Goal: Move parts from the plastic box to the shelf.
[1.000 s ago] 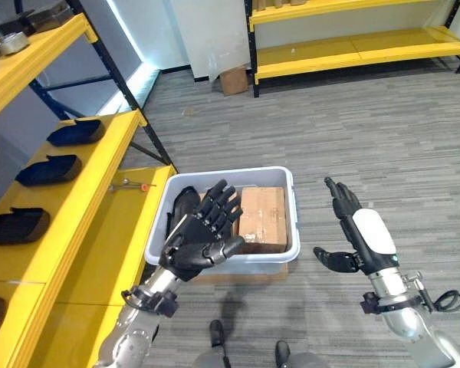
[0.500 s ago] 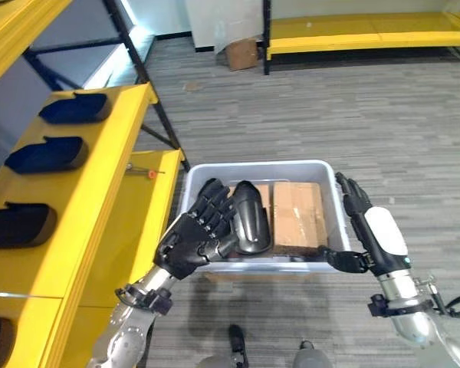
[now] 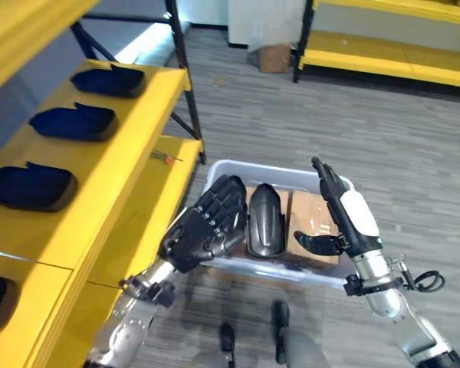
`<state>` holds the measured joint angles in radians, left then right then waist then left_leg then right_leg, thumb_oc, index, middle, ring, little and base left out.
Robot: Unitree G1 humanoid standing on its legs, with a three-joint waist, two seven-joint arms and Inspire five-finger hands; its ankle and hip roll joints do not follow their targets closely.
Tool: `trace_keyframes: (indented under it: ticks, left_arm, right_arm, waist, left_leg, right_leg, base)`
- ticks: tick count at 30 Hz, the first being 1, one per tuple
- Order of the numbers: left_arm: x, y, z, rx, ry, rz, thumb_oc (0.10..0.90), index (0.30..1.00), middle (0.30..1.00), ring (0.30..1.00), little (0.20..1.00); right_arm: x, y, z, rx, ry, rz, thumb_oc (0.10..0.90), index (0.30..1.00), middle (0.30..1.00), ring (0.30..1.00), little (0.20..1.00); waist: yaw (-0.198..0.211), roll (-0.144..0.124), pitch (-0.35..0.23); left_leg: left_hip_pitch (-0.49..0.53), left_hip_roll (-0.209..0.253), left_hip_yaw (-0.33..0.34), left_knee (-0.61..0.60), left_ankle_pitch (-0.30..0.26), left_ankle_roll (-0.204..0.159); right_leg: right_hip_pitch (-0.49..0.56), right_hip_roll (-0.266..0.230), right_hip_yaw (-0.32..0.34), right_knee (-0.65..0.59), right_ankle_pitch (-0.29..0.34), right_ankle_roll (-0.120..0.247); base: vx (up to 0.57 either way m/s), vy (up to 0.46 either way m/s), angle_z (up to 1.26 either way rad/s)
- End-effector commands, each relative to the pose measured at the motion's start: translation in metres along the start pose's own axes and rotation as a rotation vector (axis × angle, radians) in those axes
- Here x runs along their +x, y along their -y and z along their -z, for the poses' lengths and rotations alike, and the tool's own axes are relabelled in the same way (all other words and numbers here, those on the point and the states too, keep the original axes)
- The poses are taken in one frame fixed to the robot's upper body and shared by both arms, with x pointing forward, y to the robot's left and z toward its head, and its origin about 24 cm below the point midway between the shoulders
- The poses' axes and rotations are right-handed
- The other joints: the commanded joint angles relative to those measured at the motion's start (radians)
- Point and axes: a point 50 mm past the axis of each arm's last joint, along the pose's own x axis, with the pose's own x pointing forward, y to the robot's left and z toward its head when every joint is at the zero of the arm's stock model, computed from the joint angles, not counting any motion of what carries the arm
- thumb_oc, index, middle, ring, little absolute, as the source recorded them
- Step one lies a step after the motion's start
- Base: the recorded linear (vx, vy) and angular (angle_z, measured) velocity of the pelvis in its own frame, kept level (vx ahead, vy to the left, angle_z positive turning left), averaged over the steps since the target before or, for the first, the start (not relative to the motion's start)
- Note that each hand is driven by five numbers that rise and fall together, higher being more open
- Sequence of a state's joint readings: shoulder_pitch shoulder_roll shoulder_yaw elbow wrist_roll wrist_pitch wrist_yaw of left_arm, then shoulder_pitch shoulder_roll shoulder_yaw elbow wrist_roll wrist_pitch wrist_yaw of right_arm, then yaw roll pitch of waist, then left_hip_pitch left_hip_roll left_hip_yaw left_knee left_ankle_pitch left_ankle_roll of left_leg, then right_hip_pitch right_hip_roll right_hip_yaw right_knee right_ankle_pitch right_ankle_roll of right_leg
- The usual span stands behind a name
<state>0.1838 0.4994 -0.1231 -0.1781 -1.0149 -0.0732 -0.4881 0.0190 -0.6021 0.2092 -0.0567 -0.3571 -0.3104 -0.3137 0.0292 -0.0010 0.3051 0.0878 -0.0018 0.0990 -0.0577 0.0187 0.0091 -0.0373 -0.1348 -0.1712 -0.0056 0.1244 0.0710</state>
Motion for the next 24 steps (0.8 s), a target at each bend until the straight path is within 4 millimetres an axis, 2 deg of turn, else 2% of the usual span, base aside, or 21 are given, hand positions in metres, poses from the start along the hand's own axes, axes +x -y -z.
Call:
trace_keyframes:
  ticks: [1, 3, 7, 13, 18, 24]
  left_arm:
    - [0.02, 0.018, -0.026, 0.011, 0.161, 0.145, 0.9, 1.0, 1.0, 1.0, 1.0]
    - [0.02, 0.019, -0.026, -0.015, 0.174, 0.153, 0.9, 1.0, 1.0, 1.0, 1.0]
    - [0.031, 0.022, -0.039, 0.033, 0.245, 0.185, 0.9, 1.0, 1.0, 1.0, 1.0]
    - [0.044, 0.024, -0.05, 0.07, 0.306, 0.185, 0.9, 1.0, 1.0, 1.0, 1.0]
    - [0.051, 0.025, -0.055, 0.087, 0.337, 0.168, 0.9, 1.0, 1.0, 1.0, 1.0]
    - [0.059, 0.03, -0.056, 0.097, 0.345, 0.168, 0.9, 1.0, 1.0, 1.0, 1.0]
  right_arm:
    - [0.027, 0.029, -0.024, 0.083, 0.175, 0.155, 0.9, 1.0, 1.0, 1.0, 1.0]
    - [0.032, 0.026, -0.027, 0.1, 0.19, 0.133, 0.9, 1.0, 1.0, 1.0, 1.0]
    - [0.059, 0.031, -0.045, 0.072, 0.306, 0.094, 0.9, 1.0, 1.0, 1.0, 1.0]
    - [0.09, 0.03, -0.053, 0.086, 0.299, 0.003, 0.9, 1.0, 1.0, 1.0, 1.0]
    - [0.106, 0.027, -0.052, 0.127, 0.255, 0.005, 0.9, 1.0, 1.0, 1.0, 1.0]
    - [0.116, 0.022, -0.057, 0.155, 0.233, 0.002, 0.9, 1.0, 1.0, 1.0, 1.0]
  waist:
    - [-0.017, 0.005, -0.072]
    - [-0.006, 0.014, -0.062]
    - [0.017, 0.034, 0.01]
    - [0.05, 0.039, 0.082]
    - [0.068, 0.046, 0.125]
    - [0.084, 0.051, 0.165]
  left_leg:
    - [-0.025, 0.05, 0.053, 0.027, -0.041, -0.016]
    - [-0.043, 0.052, 0.048, 0.029, -0.039, -0.021]
    - [-0.111, 0.052, 0.036, 0.032, -0.019, -0.029]
    - [-0.197, 0.048, 0.018, 0.069, -0.001, -0.032]
    - [-0.248, 0.044, 0.005, 0.093, 0.008, -0.032]
    - [-0.289, 0.032, -0.01, 0.112, 0.013, -0.031]
  right_leg:
    - [0.045, -0.002, -0.016, 0.096, -0.15, 0.047]
    - [0.041, -0.001, -0.025, 0.092, -0.157, 0.039]
    - [-0.019, 0.004, -0.031, 0.105, -0.16, 0.027]
    - [-0.083, 0.014, -0.05, 0.152, -0.181, 0.005]
    - [-0.117, 0.022, -0.057, 0.18, -0.196, -0.01]
    - [-0.153, 0.029, -0.064, 0.216, -0.208, -0.021]
  base:
    - [0.1, -0.009, 0.14]
    - [0.0, 0.01, 0.02]
    - [-0.21, 0.004, -0.02]
    - [-0.09, -0.028, 0.09]
    - [-0.05, -0.023, 0.14]
    - [-0.02, -0.01, 0.09]
